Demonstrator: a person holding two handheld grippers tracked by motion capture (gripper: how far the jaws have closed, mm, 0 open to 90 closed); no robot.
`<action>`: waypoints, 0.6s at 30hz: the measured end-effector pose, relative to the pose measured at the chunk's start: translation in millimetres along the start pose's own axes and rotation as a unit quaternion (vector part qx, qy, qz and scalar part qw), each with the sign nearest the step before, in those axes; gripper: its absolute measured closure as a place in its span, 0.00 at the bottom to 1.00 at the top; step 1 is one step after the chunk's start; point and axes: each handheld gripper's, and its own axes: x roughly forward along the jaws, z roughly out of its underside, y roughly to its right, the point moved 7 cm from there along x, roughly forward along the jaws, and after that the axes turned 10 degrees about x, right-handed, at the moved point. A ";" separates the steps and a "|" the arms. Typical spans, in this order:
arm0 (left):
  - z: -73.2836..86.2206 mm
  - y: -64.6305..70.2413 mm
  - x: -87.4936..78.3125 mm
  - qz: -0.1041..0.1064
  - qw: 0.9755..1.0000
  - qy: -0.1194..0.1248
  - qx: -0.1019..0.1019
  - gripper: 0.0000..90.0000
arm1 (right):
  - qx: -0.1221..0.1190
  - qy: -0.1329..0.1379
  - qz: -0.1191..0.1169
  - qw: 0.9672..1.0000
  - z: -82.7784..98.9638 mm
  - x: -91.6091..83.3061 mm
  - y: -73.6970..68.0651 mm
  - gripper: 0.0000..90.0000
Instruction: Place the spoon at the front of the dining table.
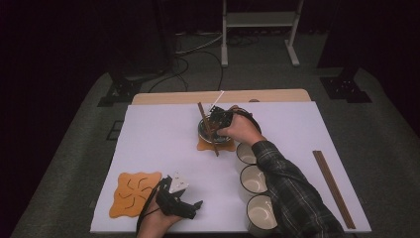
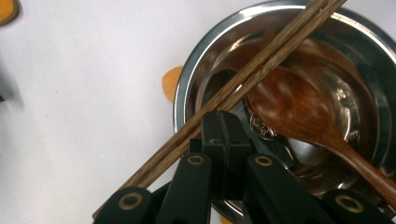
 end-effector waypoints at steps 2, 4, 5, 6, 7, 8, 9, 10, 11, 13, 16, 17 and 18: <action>-0.2 -0.1 0.1 -0.001 1.000 0.001 0.000 0.01 | 0.000 0.004 0.001 1.000 -1.5 -1.7 -0.3 1.00; -0.1 -0.2 0.0 0.000 1.000 0.000 0.000 0.01 | 0.000 0.009 0.003 1.000 -3.7 -4.5 0.2 0.99; -0.1 -0.1 0.1 0.000 1.000 0.000 0.000 0.01 | 0.000 0.011 0.004 1.000 -4.7 -5.7 0.6 0.99; -0.1 -0.2 0.1 0.000 1.000 0.000 0.001 0.01 | 0.002 0.015 0.005 1.000 -6.1 -7.2 0.8 0.99; -0.1 -0.1 0.1 0.000 1.000 0.000 0.000 0.01 | 0.002 0.019 0.005 1.000 -7.8 -8.4 1.4 0.99; -0.1 -0.2 0.1 -0.001 1.000 0.000 0.001 0.01 | 0.004 0.023 0.007 1.000 -9.4 -9.4 1.8 0.99; -0.1 -0.1 0.1 0.000 1.000 0.000 0.000 0.01 | 0.005 0.025 0.008 1.000 -10.8 -10.2 2.1 0.99; -0.1 -0.2 0.1 -0.001 1.000 0.000 0.000 0.01 | 0.004 0.027 0.009 1.000 -12.2 -10.5 2.7 0.99; -0.1 -0.1 0.1 0.000 1.000 0.000 0.000 0.01 | 0.006 0.028 0.010 1.000 -13.5 -11.1 2.6 0.99; -0.1 -0.1 0.1 0.000 1.000 0.000 0.000 0.01 | 0.007 0.033 0.012 0.999 -16.4 -11.4 3.2 0.99; -0.1 -0.2 0.0 -0.001 1.000 0.000 0.001 0.01 | 0.012 0.044 0.013 0.999 -21.5 -11.9 4.3 0.99; -0.1 -0.2 0.1 -0.001 1.000 0.000 0.001 0.01 | 0.012 0.047 0.013 0.999 -23.4 -11.8 4.9 0.99; -0.1 -0.2 0.0 -0.001 1.000 0.000 0.000 0.01 | 0.013 0.049 0.014 0.999 -25.1 -11.6 5.5 0.99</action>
